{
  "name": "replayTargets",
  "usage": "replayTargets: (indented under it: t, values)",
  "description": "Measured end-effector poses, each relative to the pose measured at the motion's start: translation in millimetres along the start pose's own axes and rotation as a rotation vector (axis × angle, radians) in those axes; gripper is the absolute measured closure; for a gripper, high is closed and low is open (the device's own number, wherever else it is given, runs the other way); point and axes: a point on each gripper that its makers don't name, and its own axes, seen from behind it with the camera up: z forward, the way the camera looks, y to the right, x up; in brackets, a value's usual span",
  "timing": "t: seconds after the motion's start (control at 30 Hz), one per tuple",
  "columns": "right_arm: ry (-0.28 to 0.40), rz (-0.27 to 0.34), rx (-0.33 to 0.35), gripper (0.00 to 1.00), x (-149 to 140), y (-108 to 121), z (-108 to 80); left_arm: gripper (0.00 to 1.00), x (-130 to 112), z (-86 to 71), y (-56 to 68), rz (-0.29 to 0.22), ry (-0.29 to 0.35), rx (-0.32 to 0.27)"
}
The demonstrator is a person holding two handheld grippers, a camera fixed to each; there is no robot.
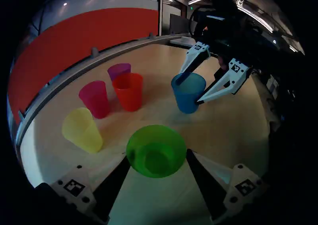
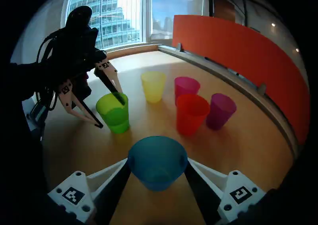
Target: Pour water
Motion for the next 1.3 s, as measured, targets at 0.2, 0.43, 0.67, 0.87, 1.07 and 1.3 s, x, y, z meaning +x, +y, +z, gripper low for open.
replayTargets:
  t: [0.2,0.43,0.67,0.87,1.07,1.3]
  values:
    - [0.005,0.004,0.004,0.09,-2,-1,3.6,0.02,-3,-0.8,-2.7,0.012,-0.012,0.02]
    - [0.016,0.022,0.009,0.09,-5,-3,5.4,0.02,-7,-3.3,-5.6,0.009,-0.027,0.033]
    - [0.009,0.019,0.004,0.09,-14,-2,1.3,0.02,-13,-4.2,-9.4,0.009,-0.044,0.051]
    - [0.009,0.02,-0.002,0.08,-17,-1,-0.8,0.02,-15,-4.6,-7.4,0.006,-0.049,0.053]
    - [-0.003,0.024,-0.014,0.0,-23,0,-1.9,0.02,-19,-8.7,-9.2,0.004,-0.055,0.066]
    - [0.009,0.043,-0.025,0.0,-27,-1,-11.3,0.02,-23,-19.1,-11.0,-0.016,-0.041,0.087]
